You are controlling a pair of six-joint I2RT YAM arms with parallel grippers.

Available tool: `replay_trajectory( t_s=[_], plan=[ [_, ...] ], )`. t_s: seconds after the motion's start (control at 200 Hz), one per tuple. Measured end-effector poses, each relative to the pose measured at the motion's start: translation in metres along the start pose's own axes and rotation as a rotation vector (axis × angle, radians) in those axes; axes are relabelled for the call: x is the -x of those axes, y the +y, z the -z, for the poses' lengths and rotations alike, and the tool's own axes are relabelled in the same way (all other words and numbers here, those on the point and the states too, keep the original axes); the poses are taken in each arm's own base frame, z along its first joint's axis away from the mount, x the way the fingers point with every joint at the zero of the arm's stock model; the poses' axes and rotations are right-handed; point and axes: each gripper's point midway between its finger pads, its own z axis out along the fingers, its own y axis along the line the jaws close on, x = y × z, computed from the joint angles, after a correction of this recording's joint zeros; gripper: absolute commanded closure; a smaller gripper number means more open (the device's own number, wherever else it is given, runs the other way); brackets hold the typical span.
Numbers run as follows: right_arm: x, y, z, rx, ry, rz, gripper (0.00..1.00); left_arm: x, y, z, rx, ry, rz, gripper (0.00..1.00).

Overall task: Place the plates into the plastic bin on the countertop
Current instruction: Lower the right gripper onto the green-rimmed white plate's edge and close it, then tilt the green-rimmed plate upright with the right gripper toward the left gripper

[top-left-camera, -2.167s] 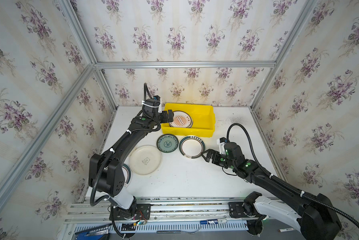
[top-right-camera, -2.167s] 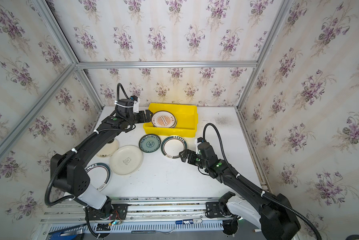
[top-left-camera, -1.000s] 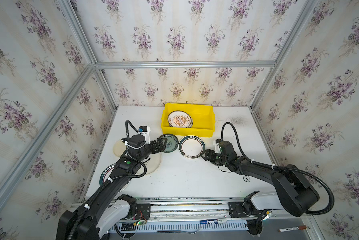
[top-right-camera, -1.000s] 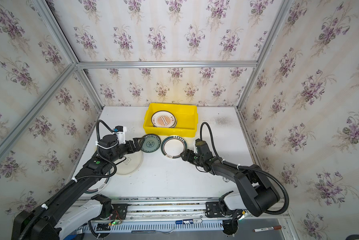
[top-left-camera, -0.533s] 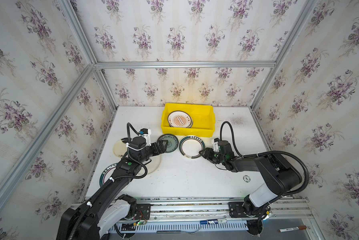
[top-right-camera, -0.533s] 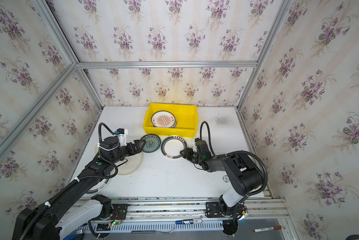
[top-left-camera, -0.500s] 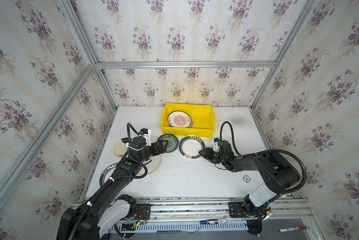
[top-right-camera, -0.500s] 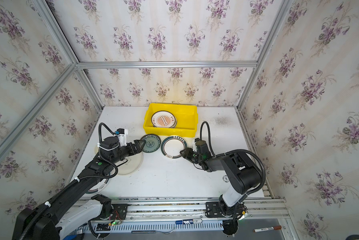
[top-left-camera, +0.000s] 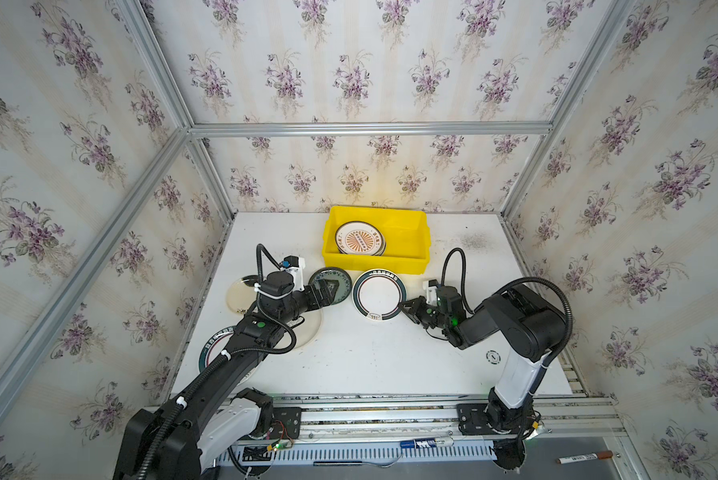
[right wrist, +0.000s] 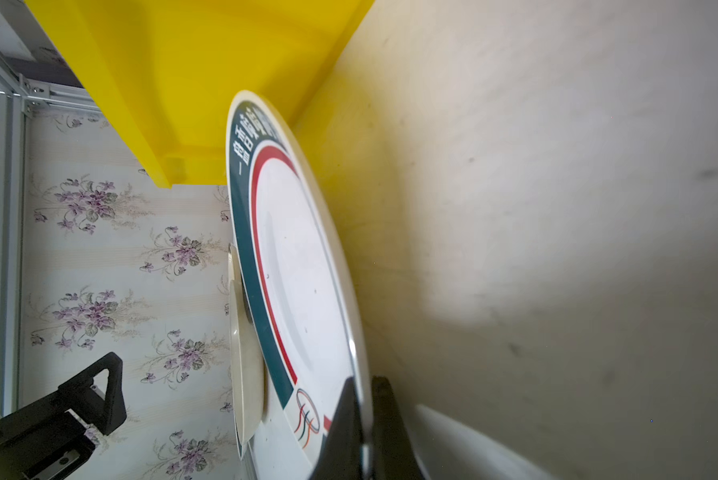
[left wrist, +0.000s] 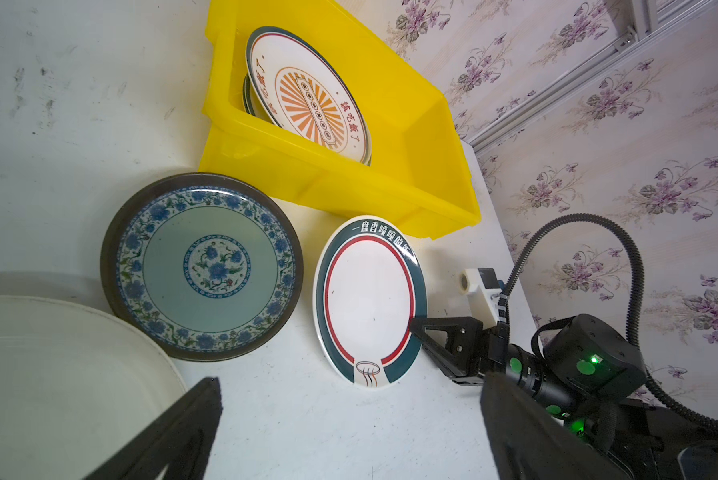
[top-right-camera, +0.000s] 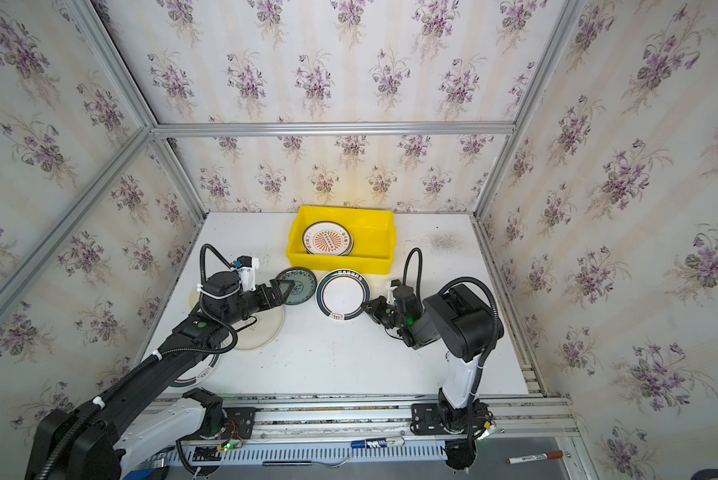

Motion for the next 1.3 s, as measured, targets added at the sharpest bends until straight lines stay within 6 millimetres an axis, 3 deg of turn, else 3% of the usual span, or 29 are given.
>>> replay_trajectory(
  t_s=[0.31, 0.71, 1.01, 1.299],
  plan=[
    [0.003, 0.000, 0.020, -0.028, -0.055, -0.023, 1.00, -0.002, -0.002, -0.003, -0.014, 0.012, 0.000, 0.00],
    [0.019, 0.053, 0.058, -0.015, -0.116, 0.123, 1.00, -0.016, -0.005, -0.011, -0.047, 0.056, 0.017, 0.00],
    [0.007, 0.065, 0.089, -0.001, -0.125, 0.183, 1.00, -0.024, -0.026, -0.025, -0.106, 0.103, -0.005, 0.00],
    [-0.004, 0.077, 0.104, 0.044, -0.102, 0.200, 1.00, -0.032, -0.050, -0.044, -0.156, 0.150, -0.019, 0.02]
  ],
)
